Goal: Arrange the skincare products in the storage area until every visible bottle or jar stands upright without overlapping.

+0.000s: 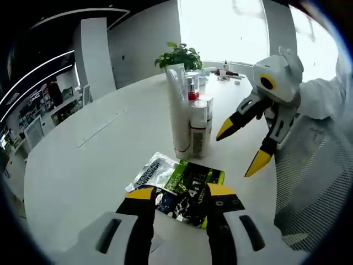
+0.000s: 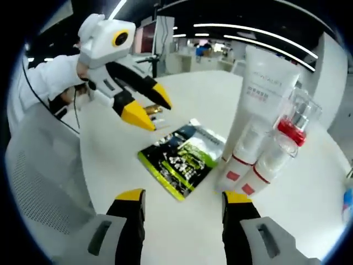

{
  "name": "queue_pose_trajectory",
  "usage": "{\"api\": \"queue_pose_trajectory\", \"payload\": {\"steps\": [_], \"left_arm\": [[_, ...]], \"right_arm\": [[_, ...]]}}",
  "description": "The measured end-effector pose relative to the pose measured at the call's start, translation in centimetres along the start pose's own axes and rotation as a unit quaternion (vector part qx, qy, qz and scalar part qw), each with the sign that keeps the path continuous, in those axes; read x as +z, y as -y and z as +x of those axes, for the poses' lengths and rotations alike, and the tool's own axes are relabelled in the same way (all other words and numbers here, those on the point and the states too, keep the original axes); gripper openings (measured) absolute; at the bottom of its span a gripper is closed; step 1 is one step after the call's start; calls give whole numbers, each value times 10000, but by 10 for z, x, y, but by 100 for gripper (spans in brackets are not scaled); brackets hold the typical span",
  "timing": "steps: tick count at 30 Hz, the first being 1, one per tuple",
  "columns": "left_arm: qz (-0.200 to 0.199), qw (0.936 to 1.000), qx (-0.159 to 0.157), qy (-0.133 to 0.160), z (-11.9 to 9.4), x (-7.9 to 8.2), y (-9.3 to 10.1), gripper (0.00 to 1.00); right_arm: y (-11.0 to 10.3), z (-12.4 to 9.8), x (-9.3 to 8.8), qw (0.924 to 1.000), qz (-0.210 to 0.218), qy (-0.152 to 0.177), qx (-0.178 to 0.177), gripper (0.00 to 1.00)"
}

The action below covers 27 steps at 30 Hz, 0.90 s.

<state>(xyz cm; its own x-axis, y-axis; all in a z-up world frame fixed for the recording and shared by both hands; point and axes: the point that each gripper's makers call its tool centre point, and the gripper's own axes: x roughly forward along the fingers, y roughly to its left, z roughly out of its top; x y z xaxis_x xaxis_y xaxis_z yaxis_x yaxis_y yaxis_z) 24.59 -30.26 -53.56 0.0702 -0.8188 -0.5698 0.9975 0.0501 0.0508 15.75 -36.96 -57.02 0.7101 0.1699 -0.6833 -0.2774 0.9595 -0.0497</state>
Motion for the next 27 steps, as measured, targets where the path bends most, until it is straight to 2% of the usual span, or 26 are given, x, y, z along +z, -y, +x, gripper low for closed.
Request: {"api": "queue_pose_trajectory", "payload": {"steps": [3,7,14,20,25,27], "left_arm": [[19,10000,53,-8,-7,-1,2,36],[-189,9998,37,42,-15,-2,4,40],[-335,9994,83,40,-28,-8,13,46],[-391,9991,128,125,-42,-5,18,54],[-514,9983,238,148,-54,-7,19,58],[-510,9978,391,135,-57,-10,15,62]], "right_arm": [[2,-5,0,9999,79,43,-85,66],[8,-11,2,9994,75,49,-320,82],[10,-21,6,9992,114,119,-368,87],[6,-22,8,9993,24,127,-363,99],[3,-27,11,9991,30,193,-377,99],[1,-28,12,9991,-11,195,-380,99]]}}
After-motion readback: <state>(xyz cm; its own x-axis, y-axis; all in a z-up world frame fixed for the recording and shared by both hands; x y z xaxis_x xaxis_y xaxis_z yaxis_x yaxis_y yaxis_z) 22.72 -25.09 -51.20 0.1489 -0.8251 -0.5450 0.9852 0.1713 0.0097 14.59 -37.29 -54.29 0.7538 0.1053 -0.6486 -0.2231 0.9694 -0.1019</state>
